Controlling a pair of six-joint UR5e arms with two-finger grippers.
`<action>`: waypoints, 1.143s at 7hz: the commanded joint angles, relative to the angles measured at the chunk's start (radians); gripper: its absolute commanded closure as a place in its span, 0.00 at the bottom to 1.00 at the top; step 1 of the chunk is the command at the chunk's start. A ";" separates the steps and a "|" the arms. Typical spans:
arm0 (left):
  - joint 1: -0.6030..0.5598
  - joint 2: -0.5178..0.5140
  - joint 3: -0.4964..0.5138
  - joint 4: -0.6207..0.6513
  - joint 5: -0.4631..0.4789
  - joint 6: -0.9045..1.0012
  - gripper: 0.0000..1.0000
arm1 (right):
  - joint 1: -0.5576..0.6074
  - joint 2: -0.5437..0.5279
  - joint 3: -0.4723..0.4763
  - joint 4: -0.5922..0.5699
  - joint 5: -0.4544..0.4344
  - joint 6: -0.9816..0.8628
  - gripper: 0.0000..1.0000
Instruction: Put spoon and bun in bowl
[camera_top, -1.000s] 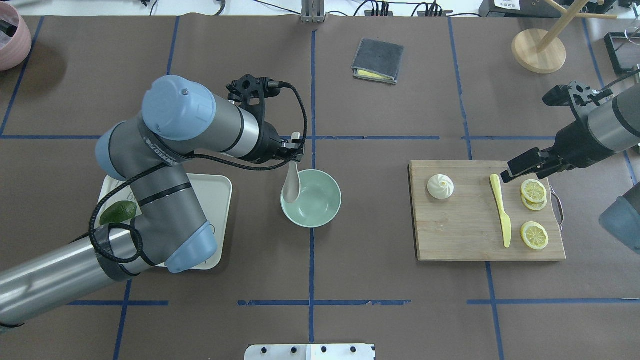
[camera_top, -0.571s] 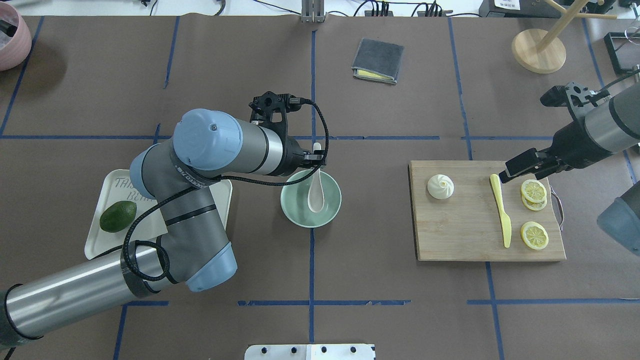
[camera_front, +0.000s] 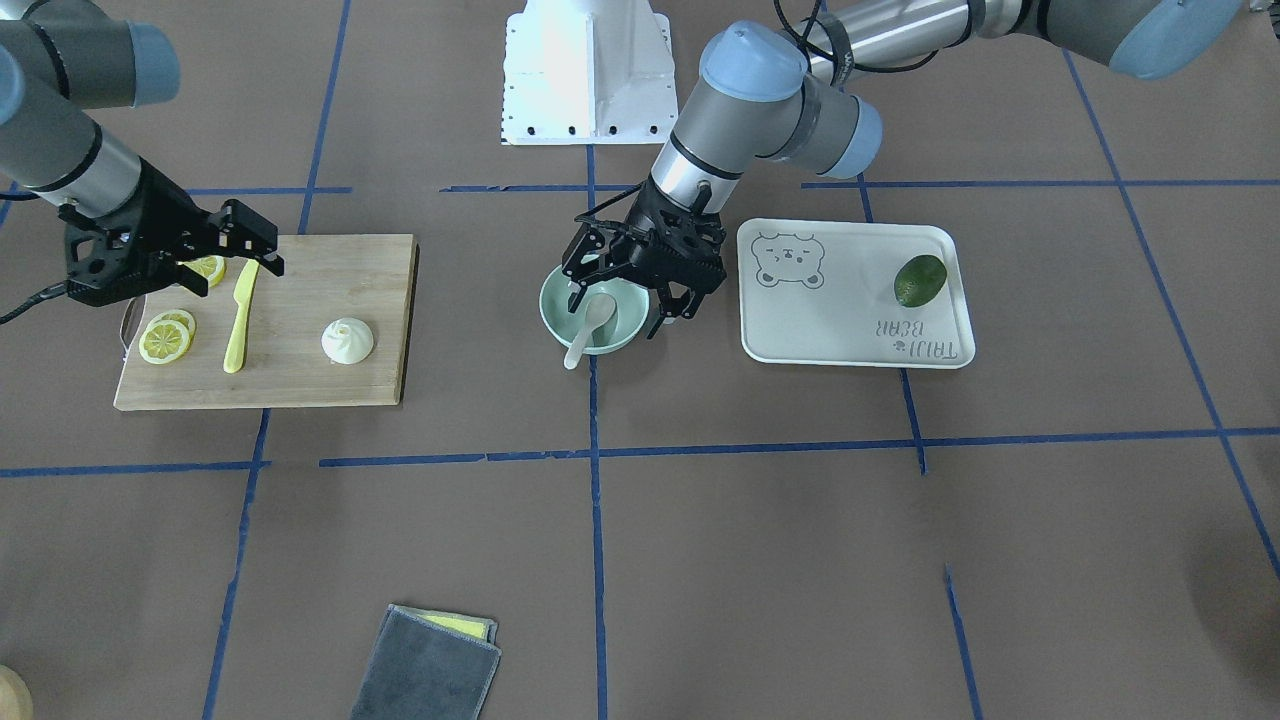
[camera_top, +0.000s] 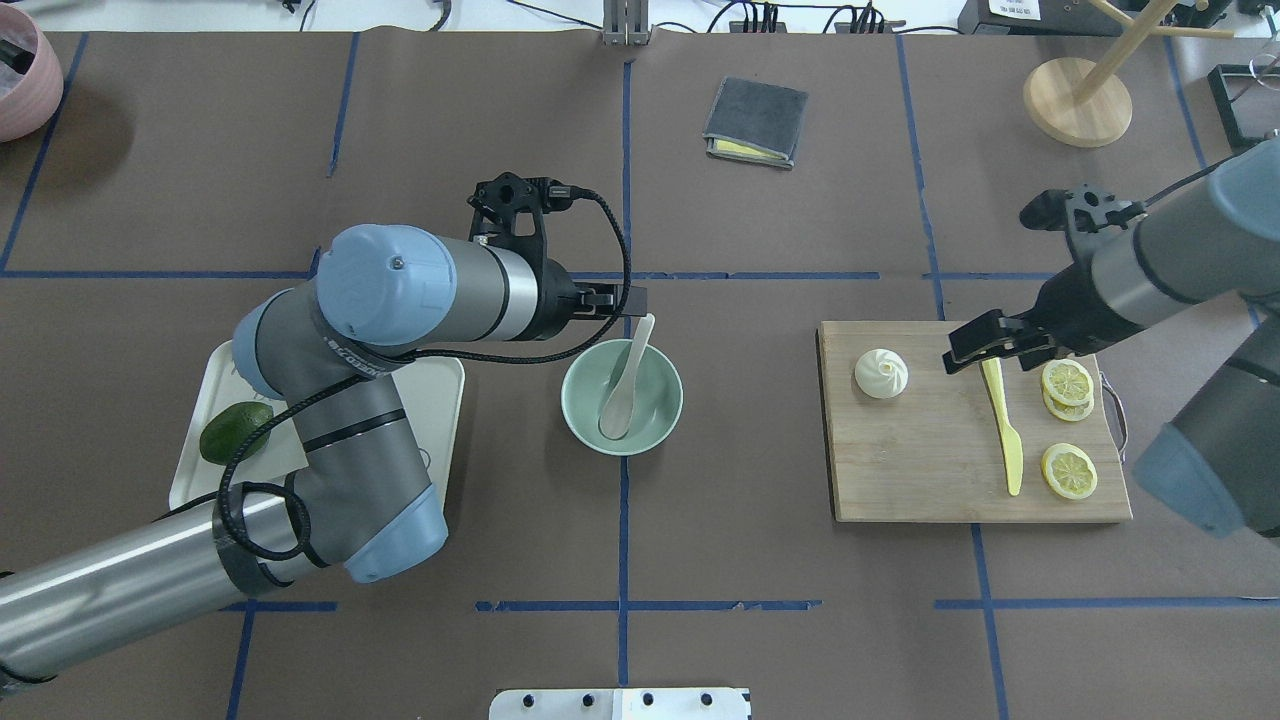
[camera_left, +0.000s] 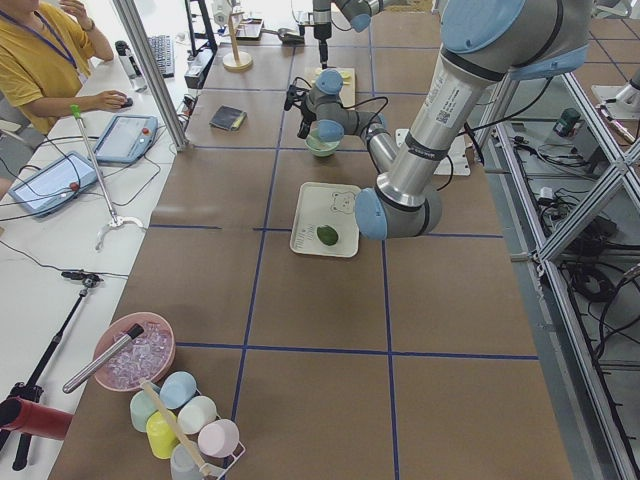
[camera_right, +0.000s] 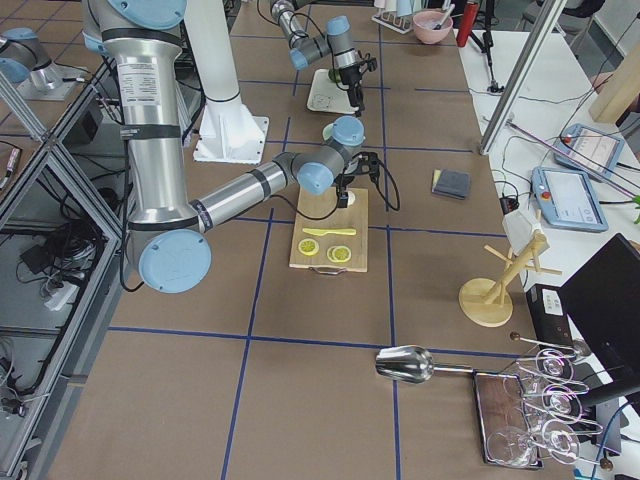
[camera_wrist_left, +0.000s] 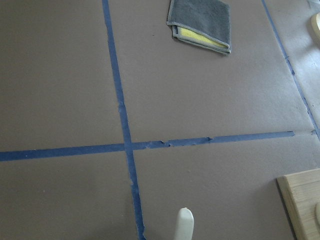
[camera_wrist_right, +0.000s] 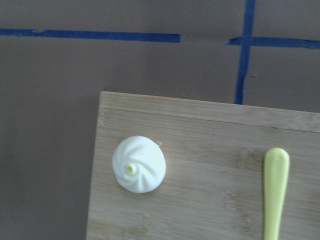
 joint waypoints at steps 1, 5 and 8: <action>-0.025 0.130 -0.142 0.005 -0.001 0.076 0.04 | -0.191 0.085 -0.030 -0.004 -0.275 0.174 0.00; -0.024 0.130 -0.143 0.006 0.001 0.072 0.03 | -0.200 0.119 -0.133 -0.016 -0.395 0.157 0.01; -0.024 0.130 -0.143 0.005 0.001 0.069 0.03 | -0.200 0.131 -0.145 -0.013 -0.395 0.159 0.40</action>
